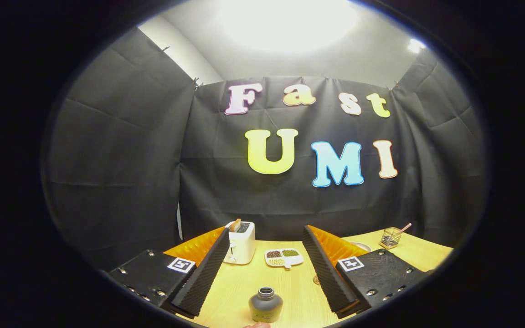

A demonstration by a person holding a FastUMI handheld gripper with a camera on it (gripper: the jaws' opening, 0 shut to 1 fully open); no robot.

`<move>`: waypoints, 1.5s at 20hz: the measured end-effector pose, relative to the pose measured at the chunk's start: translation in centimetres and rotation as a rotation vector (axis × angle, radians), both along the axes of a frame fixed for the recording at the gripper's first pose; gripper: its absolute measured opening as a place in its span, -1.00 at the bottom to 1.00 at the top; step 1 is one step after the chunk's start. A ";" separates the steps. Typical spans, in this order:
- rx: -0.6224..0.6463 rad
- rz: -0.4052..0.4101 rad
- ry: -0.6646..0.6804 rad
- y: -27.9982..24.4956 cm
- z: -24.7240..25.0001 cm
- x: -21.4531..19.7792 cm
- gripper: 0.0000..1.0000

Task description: Take the bottle from table, then pour the juice into the cup, finally place the bottle on the coaster

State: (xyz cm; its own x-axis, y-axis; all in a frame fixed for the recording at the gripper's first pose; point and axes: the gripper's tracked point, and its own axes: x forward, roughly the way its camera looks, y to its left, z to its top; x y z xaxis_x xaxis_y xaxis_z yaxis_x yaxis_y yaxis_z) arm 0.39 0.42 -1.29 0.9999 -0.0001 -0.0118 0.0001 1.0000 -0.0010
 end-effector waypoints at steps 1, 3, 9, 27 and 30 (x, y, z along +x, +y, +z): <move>0.002 -0.002 0.001 0.0 -0.1 0.1 0.97; 0.006 -0.009 0.002 -0.1 -0.5 0.2 0.97; 0.007 -0.012 0.010 0.2 -2.1 0.4 0.97; -0.005 -0.093 0.197 -1.1 -14.0 -0.8 0.98; 0.009 -0.088 0.236 -1.3 -16.6 -0.7 0.98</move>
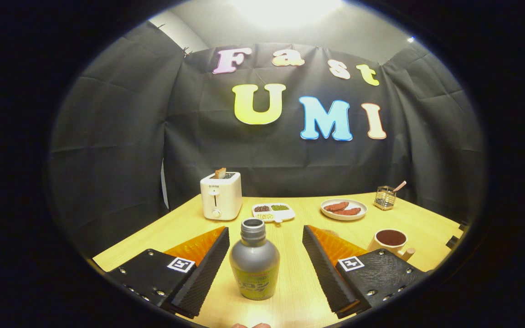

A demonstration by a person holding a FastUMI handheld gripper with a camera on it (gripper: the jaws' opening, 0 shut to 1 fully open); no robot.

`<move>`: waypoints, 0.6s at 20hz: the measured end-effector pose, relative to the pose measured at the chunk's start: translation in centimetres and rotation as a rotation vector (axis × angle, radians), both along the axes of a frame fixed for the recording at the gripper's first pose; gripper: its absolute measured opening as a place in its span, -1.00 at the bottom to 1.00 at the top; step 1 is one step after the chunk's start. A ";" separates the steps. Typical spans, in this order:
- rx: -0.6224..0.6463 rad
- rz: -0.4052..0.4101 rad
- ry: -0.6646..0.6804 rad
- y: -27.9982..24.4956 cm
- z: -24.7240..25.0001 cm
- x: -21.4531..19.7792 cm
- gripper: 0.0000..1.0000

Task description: Take the bottle from table, then pour the juice into the cup, finally place the bottle on the coaster

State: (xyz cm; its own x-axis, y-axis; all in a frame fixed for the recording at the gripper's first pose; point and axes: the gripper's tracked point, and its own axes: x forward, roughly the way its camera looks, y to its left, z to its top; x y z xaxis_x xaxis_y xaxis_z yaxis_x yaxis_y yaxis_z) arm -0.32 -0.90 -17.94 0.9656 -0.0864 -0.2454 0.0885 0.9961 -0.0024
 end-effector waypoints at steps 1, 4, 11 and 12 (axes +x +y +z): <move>0.014 0.010 0.003 0.2 -0.5 0.1 0.98; 0.023 0.023 0.036 0.8 -2.5 0.5 0.98; 0.036 0.016 0.135 0.9 -7.7 1.0 0.98; 0.040 0.018 0.145 1.0 -8.3 1.1 0.98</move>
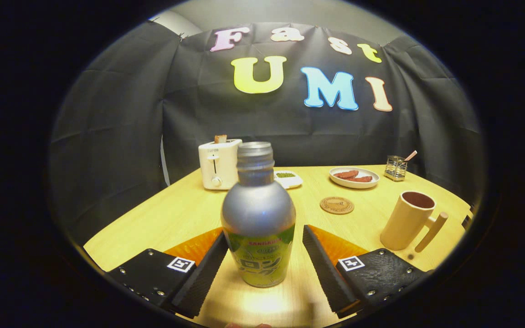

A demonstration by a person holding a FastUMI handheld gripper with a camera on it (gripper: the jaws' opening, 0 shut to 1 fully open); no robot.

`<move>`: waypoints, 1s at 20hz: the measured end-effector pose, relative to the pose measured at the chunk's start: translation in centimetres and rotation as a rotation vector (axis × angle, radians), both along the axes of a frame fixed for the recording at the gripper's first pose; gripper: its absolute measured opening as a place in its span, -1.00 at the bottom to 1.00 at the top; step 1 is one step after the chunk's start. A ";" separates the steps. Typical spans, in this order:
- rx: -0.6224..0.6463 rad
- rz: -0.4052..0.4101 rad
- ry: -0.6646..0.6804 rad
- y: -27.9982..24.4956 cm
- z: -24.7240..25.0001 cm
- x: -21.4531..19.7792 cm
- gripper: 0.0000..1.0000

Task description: Take the bottle from table, then pour the juice into the cup, finally place the bottle on the coaster

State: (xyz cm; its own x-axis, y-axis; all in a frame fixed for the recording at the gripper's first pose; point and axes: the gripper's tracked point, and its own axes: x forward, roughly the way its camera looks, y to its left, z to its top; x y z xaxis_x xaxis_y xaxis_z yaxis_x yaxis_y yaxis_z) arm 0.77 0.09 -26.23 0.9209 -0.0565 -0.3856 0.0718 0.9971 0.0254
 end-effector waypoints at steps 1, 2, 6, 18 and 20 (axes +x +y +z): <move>0.005 0.001 0.009 0.1 -0.5 0.2 0.98; 0.006 0.003 0.016 0.1 -1.0 0.3 0.98; 0.009 0.023 0.023 0.7 -1.9 1.1 0.97; 0.078 0.035 0.083 0.9 -1.9 1.9 0.46; 0.069 0.047 0.096 1.1 -2.0 1.9 0.37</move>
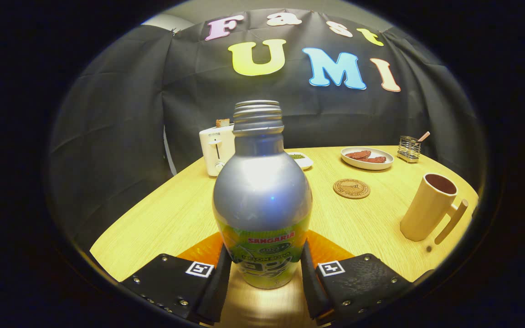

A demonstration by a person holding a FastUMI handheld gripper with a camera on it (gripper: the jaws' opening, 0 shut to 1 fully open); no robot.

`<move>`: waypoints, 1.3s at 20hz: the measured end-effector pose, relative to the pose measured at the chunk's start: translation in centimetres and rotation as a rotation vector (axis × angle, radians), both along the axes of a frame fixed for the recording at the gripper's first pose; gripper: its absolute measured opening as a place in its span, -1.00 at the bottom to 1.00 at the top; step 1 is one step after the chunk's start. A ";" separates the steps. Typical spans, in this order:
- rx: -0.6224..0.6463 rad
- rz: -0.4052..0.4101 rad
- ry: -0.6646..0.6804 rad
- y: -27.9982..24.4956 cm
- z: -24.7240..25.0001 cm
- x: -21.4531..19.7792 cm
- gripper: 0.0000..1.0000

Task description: Take the bottle from table, then pour the juice into the cup, finally place the bottle on the coaster

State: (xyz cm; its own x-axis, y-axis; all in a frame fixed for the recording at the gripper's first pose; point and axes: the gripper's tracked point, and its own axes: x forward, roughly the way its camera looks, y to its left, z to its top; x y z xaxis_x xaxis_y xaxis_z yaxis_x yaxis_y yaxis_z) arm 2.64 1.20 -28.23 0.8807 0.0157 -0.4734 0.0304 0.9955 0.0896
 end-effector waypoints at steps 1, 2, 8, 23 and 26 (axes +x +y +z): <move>0.000 0.004 0.001 0.1 0.1 0.0 0.37; 0.001 0.009 -0.005 0.2 0.4 0.0 0.37; 0.095 -0.051 0.007 0.0 1.3 0.2 0.37; 0.391 -0.255 -0.072 -3.1 5.9 1.2 0.37; 0.470 -0.314 -0.094 -4.1 6.6 1.7 0.37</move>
State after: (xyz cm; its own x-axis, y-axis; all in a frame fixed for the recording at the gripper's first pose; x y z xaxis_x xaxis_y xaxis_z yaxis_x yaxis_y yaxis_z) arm 4.38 -2.94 -21.65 0.9149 -0.0638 -0.3986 0.2891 0.7927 0.5367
